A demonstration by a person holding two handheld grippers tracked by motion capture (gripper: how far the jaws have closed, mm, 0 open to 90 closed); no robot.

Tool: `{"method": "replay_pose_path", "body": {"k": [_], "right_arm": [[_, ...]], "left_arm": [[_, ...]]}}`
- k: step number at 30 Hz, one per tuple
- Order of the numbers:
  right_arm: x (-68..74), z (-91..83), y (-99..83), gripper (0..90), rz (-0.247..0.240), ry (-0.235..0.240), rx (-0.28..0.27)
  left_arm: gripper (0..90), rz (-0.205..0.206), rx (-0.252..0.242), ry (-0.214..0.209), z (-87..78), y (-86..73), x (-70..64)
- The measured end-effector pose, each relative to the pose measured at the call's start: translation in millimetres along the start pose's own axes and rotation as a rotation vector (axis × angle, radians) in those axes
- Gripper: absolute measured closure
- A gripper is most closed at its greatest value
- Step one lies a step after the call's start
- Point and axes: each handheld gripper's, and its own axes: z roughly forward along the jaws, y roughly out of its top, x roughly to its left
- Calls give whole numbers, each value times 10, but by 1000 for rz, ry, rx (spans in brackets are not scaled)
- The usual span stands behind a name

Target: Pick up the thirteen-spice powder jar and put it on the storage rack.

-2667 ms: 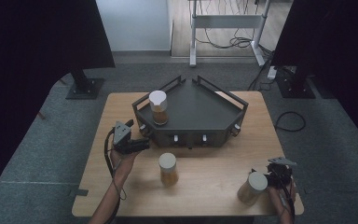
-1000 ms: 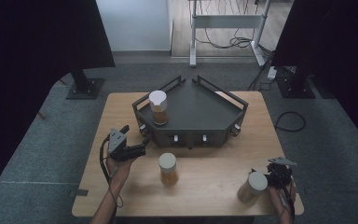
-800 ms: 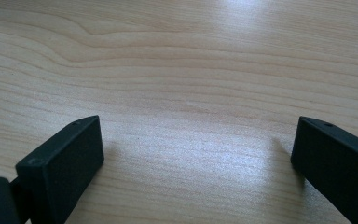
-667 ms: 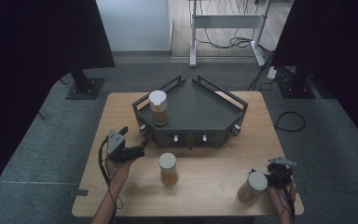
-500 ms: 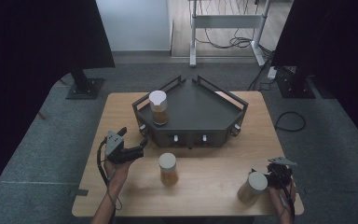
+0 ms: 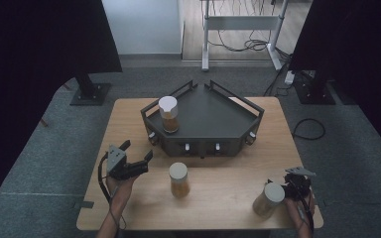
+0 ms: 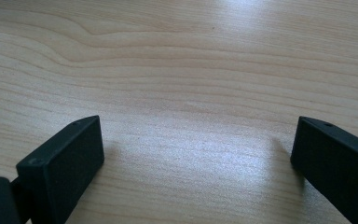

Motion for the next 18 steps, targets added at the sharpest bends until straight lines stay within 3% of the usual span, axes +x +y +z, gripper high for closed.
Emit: {"method": "replay_pose_path", "body": {"k": [8, 18], "right_arm": [[0, 0, 0, 21, 0, 0, 0], [0, 0, 0, 21, 0, 0, 0]], "left_arm": [[57, 20, 10, 2, -69, -49, -34], [57, 9, 15, 6, -166, -139, -19]]}}
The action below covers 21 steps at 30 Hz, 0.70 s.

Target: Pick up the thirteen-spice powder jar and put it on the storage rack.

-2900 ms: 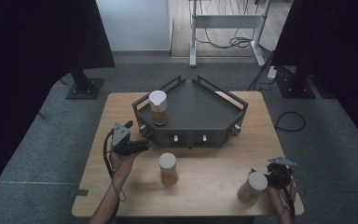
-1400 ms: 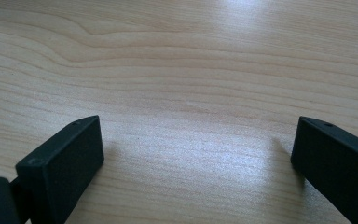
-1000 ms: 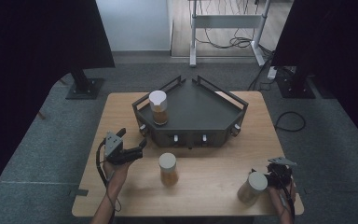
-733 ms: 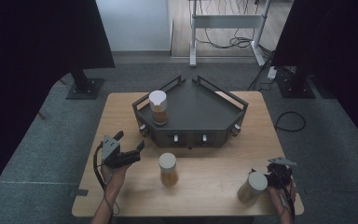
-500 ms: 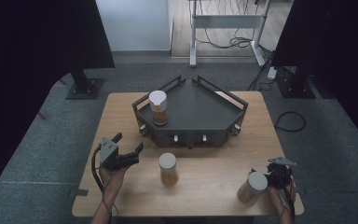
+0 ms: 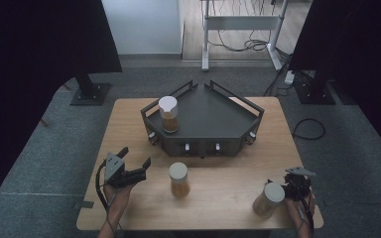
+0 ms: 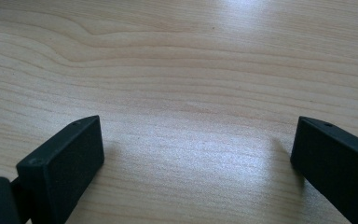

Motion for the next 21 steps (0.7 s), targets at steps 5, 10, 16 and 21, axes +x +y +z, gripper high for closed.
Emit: {"method": "replay_pose_path", "body": {"k": [5, 10, 16, 21], "right_arm": [[0, 0, 0, 21, 0, 0, 0], [1, 0, 0, 21, 0, 0, 0], [1, 0, 0, 21, -1, 0, 0], [1, 0, 0, 21, 0, 0, 0]], "left_arm": [[58, -13, 0, 3, -55, -55, 10], [58, -26, 5, 8, -98, -118, 21], [59, -38, 8, 15, -149, -184, 27], [59, -40, 10, 18, -195, -224, 30]]}}
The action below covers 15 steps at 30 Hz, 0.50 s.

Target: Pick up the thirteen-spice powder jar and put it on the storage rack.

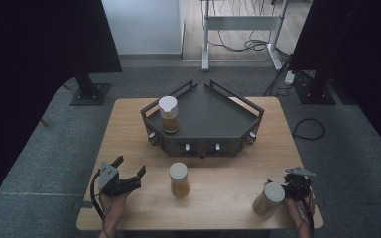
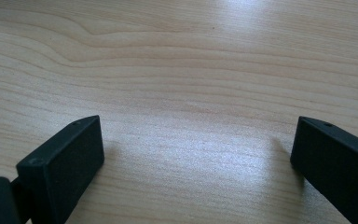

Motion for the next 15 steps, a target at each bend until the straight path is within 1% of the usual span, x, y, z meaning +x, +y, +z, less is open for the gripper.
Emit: {"method": "replay_pose_path", "body": {"k": [11, 15], "right_arm": [[0, 0, 0, 21, 0, 0, 0], [0, 0, 0, 21, 0, 0, 0]], "left_arm": [[58, 3, 16, -2, -64, -65, -5], [59, 8, 30, -4, -75, -85, -16]]}}
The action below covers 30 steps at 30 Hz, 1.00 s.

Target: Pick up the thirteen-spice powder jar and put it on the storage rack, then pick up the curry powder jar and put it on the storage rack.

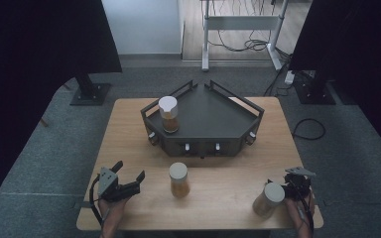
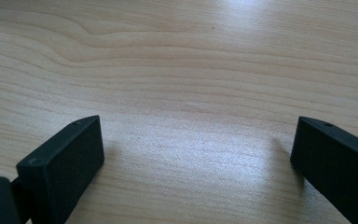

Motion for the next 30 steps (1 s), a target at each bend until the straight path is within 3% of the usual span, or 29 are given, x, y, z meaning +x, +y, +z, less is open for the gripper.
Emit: {"method": "replay_pose_path", "body": {"k": [8, 18, 30], "right_arm": [[0, 0, 0, 22, 0, 0, 0], [-2, 0, 0, 22, -1, 2, 0], [-36, -14, -21, 44, 13, 14, -11]], "left_arm": [[58, -18, 45, -1, 2, -30, 10], [57, -52, 126, 30, 27, -37, 36], [57, -1, 196, 64, 119, -4, -23]]}}
